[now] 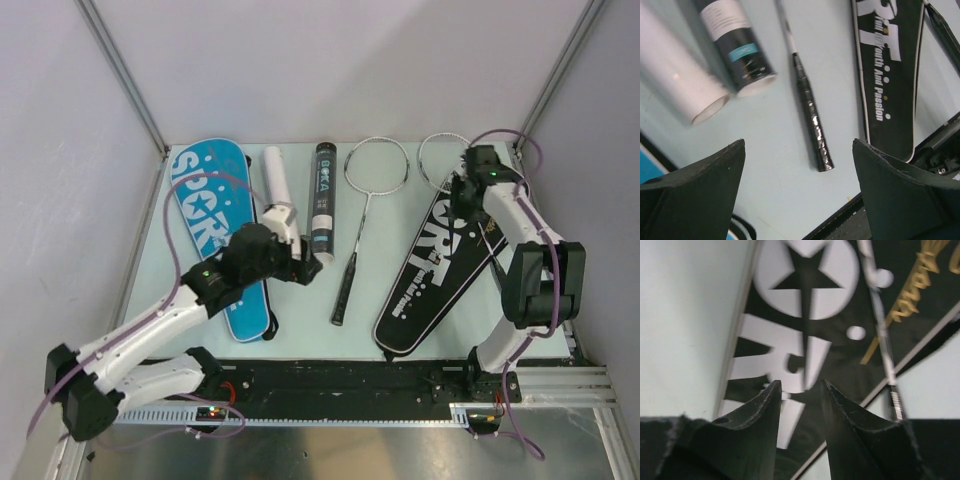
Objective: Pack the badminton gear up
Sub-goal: Adjust the racket at the center of the board, then pick up the racket from the center of the board.
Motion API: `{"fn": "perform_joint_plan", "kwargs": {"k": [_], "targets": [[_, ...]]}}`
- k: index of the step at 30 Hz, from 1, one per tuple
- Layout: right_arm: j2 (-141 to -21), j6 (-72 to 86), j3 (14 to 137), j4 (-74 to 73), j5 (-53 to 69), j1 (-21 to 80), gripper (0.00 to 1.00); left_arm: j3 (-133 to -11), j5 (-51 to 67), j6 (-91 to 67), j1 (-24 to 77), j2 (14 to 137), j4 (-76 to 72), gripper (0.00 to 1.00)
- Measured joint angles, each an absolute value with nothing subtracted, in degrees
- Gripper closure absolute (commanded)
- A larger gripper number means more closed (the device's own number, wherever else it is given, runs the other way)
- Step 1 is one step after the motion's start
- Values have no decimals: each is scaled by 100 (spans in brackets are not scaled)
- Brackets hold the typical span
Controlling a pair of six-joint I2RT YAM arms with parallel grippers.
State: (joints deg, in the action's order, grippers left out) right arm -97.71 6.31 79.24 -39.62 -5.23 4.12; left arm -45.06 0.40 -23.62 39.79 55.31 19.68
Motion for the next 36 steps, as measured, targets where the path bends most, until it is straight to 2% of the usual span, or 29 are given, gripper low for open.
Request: {"fn": "perform_joint_plan", "kwargs": {"k": [6, 12, 17, 23, 26, 31, 33, 35, 36], "targets": [[-9863, 110, 7671, -4064, -379, -690, 62, -5463, -910, -1935, 5592, 6823, 1857, 14], [-10405, -51, 7671, -4058, -202, -1406, 62, -6519, -1199, -1638, 6840, 8737, 1750, 20], [-10803, -193, 7671, -4056, -102, -1671, 63, -7376, -1090, -1387, 7507, 10136, 1691, 23], [-11019, -318, 7671, -4042, 119, -1745, 66, -8038, -823, -1146, 7891, 11065, 1542, 28], [-11072, -355, 7673, -4023, 183, -1754, 72, -8215, -650, -1090, 7935, 11417, 1380, 31], [-11072, -432, 7675, -4023, 233, -1776, 92, -8230, -504, -1085, 7935, 11828, 1238, 34], [-11072, -473, 7682, -4025, 248, -1774, 98, -8230, -523, -1052, 7933, 11891, 1184, 39], [-11056, -475, 7684, -4025, 244, -1750, 99, -8228, -578, -1050, 7933, 11896, 1144, 51], [-11045, -469, 7684, -4025, 231, -1730, 100, -8226, -611, -1037, 7933, 11898, 1120, 60]]}}
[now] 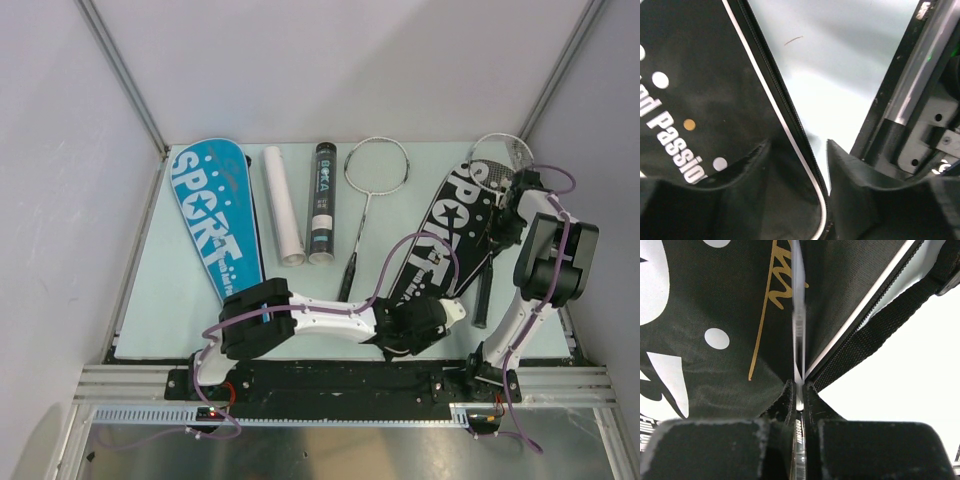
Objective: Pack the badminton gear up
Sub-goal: Pick up the racket from the center of the board.
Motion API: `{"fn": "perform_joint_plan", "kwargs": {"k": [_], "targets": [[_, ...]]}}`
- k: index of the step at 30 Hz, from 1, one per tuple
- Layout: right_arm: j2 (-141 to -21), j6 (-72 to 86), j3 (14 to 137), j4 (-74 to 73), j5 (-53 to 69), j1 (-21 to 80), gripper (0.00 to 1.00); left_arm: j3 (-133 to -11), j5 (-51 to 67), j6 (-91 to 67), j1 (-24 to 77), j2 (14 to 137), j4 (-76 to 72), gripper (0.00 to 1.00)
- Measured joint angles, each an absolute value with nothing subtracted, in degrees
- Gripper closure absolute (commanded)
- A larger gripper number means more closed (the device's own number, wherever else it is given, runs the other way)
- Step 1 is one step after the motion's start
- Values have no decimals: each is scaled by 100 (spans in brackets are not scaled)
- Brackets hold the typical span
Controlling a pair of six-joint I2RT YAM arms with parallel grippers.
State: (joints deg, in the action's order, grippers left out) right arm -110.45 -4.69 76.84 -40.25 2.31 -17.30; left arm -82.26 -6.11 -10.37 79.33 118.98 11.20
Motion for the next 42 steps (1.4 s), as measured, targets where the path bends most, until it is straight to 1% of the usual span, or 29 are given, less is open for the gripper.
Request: {"fn": "perform_joint_plan", "kwargs": {"k": [2, 4, 6, 10, 15, 23, 28, 33, 38, 42], "targets": [[-11021, -377, 7684, -4027, 152, -1667, 100, -8224, -698, -1039, 7933, 11920, 1094, 75], [-11002, -242, 7679, -4027, 86, -1570, 100, -8206, -788, -1015, 7931, 11937, 1070, 92], [-10962, -75, 7673, -4023, 45, -1459, 100, -8176, -849, -1031, 7929, 11937, 1059, 98], [-10678, 489, 7653, -4252, -82, -1306, 100, -8016, -1033, -1009, 7933, 11865, 939, 100], [-9922, 1057, 7629, -4759, -349, -1337, 100, -7651, -1098, -1114, 7787, 11518, 954, 100], [-8687, 1396, 7505, -5468, -685, -1476, 100, -7284, -1061, -1470, 7347, 10844, 923, 100], [-8117, 1627, 7083, -5813, -814, -1417, 100, -7183, -1050, -1669, 7244, 10519, 801, 100], [-7682, 1962, 6396, -5986, -945, -1177, 100, -7144, -1157, -1798, 7210, 10285, 775, 100], [-7430, 2298, 5942, -6165, -987, -993, 100, -7133, -1219, -1914, 7142, 10193, 777, 100], [-7349, 2635, 5732, -6237, -998, -582, 100, -7085, -1284, -2003, 7096, 10121, 779, 100]]}}
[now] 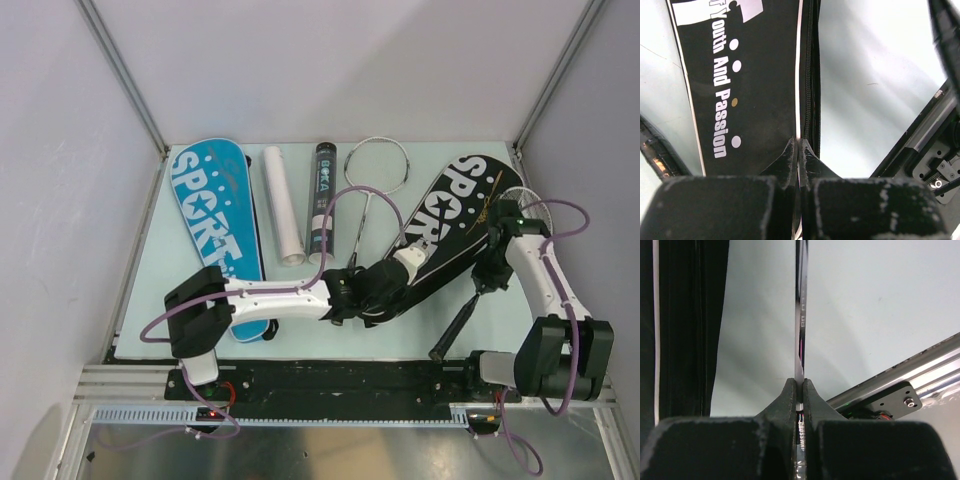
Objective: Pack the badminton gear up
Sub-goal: Pick up the racket from the center of the board, then place the racket in the racket bag.
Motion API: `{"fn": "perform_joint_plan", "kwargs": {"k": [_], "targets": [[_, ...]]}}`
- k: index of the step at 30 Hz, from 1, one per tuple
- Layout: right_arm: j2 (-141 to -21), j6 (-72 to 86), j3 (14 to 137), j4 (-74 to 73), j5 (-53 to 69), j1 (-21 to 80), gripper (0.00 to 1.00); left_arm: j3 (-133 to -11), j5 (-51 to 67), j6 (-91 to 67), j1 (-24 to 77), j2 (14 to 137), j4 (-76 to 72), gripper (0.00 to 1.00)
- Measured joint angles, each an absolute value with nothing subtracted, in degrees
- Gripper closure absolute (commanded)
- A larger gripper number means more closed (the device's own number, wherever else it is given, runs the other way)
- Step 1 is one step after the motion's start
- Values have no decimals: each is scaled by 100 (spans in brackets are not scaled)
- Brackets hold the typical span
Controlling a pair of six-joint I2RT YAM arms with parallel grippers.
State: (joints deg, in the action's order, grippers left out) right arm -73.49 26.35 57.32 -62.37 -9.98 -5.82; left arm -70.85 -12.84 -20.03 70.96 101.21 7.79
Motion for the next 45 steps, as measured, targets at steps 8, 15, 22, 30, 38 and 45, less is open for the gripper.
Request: {"fn": "perform_joint_plan", "kwargs": {"k": [8, 15, 22, 30, 38, 45], "targets": [[-7262, 3559, 5452, -6425, -1153, 762, 100, -7083, -1339, -2075, 7085, 10060, 770, 100], [-6807, 4333, 4779, -6587, -1186, 1356, 100, -6978, -1334, -2244, 7085, 10027, 631, 100], [-6062, 4919, 4418, -6963, -1273, 1310, 100, -6753, -1337, -2412, 7072, 9926, 495, 100], [-6038, 5210, 4362, -7155, -1273, 1492, 100, -6751, -1343, -2512, 7013, 9692, 473, 100], [-6219, 5341, 4362, -7153, -1253, 1756, 100, -6720, -1380, -2550, 6993, 9470, 395, 100], [-6353, 5537, 4362, -7135, -1212, 2128, 100, -6705, -1376, -2561, 6993, 9470, 390, 100]]}}
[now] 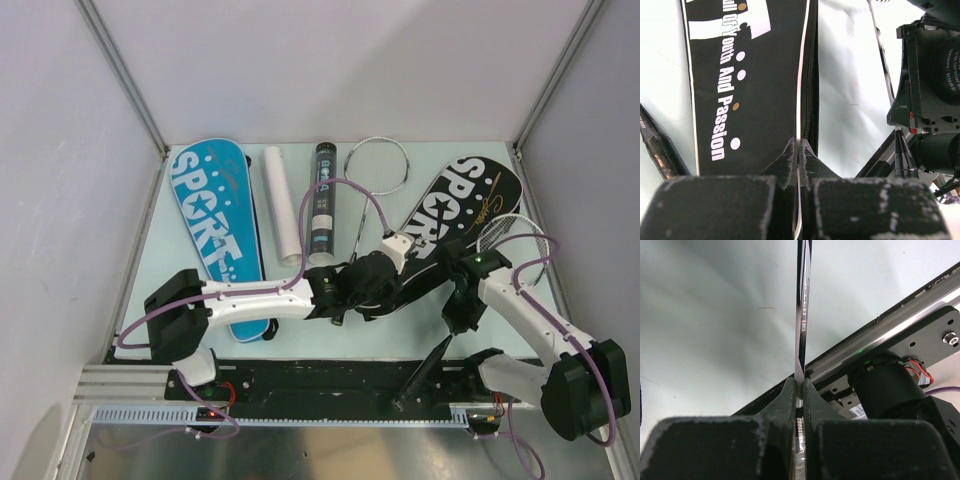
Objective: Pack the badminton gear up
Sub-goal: Place the racket in the racket bag.
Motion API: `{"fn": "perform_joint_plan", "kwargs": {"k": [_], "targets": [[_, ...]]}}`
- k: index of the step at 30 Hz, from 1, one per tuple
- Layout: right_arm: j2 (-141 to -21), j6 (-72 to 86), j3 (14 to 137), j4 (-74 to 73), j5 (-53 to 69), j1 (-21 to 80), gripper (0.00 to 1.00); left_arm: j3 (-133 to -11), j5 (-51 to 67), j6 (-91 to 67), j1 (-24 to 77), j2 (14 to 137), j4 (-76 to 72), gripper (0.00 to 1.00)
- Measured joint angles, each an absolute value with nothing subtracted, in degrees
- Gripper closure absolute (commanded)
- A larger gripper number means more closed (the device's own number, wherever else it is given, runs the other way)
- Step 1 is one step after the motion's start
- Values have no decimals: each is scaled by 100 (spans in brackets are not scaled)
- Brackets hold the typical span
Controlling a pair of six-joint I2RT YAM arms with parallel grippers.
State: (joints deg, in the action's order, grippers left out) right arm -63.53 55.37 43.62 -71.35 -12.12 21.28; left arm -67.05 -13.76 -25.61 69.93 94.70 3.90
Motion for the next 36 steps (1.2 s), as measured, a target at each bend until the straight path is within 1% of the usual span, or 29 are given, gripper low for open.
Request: {"fn": "perform_joint_plan", "kwargs": {"k": [6, 9, 15, 21, 25, 30, 36], "targets": [[-6554, 5754, 4362, -7129, -1140, 2423, 100, -6705, -1382, -2611, 6993, 9470, 390, 100], [-6517, 5850, 4357, -7124, -1138, 2373, 100, -6663, -1411, -2637, 6993, 9470, 360, 100], [-5994, 5675, 4202, -7094, -1107, 1304, 100, -6536, -1494, -2707, 6993, 9470, 357, 100], [-6016, 5356, 4202, -7142, -1111, 1066, 100, -6536, -1605, -2727, 6993, 9411, 353, 100], [-6235, 5312, 4213, -7061, -1118, 1380, 100, -6536, -1638, -2744, 6980, 9323, 351, 100], [-6589, 5470, 4445, -7054, -1114, 2163, 100, -6536, -1634, -2744, 6954, 9295, 349, 100], [-6764, 5572, 4759, -6984, -1131, 2609, 100, -6514, -1559, -2740, 6949, 9290, 211, 100]]}}
